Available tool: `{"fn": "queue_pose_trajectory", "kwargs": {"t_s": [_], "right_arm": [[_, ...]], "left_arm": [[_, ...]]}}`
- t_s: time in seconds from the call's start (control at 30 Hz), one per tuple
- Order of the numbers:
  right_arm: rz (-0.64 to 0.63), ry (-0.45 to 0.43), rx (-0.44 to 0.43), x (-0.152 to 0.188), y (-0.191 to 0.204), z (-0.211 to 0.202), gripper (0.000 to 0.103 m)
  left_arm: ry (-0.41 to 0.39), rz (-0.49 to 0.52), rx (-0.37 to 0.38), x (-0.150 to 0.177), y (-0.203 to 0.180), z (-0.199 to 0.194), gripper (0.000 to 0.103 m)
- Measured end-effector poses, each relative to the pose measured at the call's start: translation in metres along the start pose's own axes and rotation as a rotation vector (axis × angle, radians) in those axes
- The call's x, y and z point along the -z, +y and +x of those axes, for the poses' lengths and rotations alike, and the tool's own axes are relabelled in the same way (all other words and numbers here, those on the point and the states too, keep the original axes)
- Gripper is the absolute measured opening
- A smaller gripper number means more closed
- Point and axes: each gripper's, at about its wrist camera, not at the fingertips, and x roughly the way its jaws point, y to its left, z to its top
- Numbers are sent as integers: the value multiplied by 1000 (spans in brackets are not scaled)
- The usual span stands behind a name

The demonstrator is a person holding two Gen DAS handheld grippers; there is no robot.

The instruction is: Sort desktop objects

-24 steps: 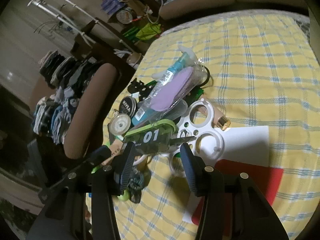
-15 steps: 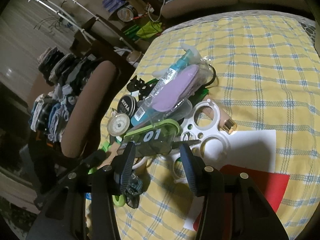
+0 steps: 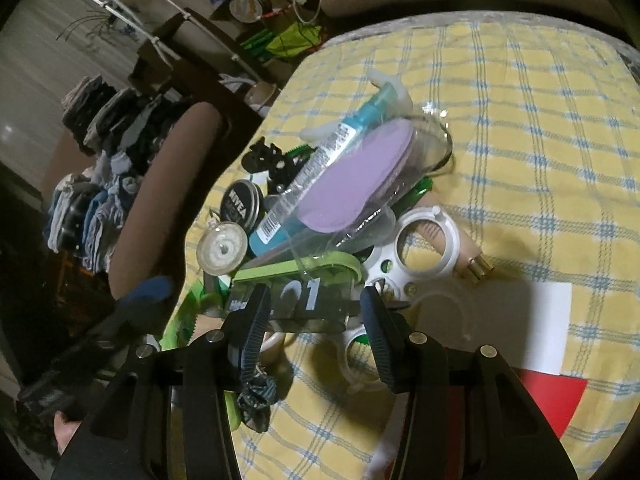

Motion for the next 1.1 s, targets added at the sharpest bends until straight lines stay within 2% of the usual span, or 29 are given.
{"fn": "queue_pose_trajectory", "kwargs": {"t_s": [0.03,0.1,0.23,0.3,0.4,0.47,0.63,0.73,0.8,0.87,0.9,1.03,1.1], "right_arm": [[-1,2,-2,0,0,1,47],[5,7,-11,1,-2,4,38],[31,32,-49,-2,-9,8,33],[39,43,-59,-3,-10,9,32],[60,58,-91,-1,-12,7,28],[70,73,-110,4,-11,4,26],[1,92,-70,24,1,-15,20],[-109,56,-19,42,13,-33,21],[-207,24,-5,59,28,-41,34],[-253,8,-3,70,39,-37,43],[-257,17,-7,75,44,-30,47],[-143,47,-84,72,49,2,47],[-138,58,-51,72,53,16,47]], "left_arm": [[26,9,1,-1,-1,10,40],[55,20,2,0,-4,23,37],[68,13,55,4,-4,36,33],[62,-30,99,5,1,36,31],[67,-87,209,6,5,37,27],[69,-95,233,10,1,36,25],[32,-68,166,14,-2,6,26],[-43,-53,152,29,1,-35,45],[-81,-46,111,47,3,-60,61],[-87,-72,100,69,10,-75,62],[-81,-92,102,81,14,-80,62],[-91,-133,72,115,25,-97,62],[-112,-127,45,127,28,-110,63]]}}
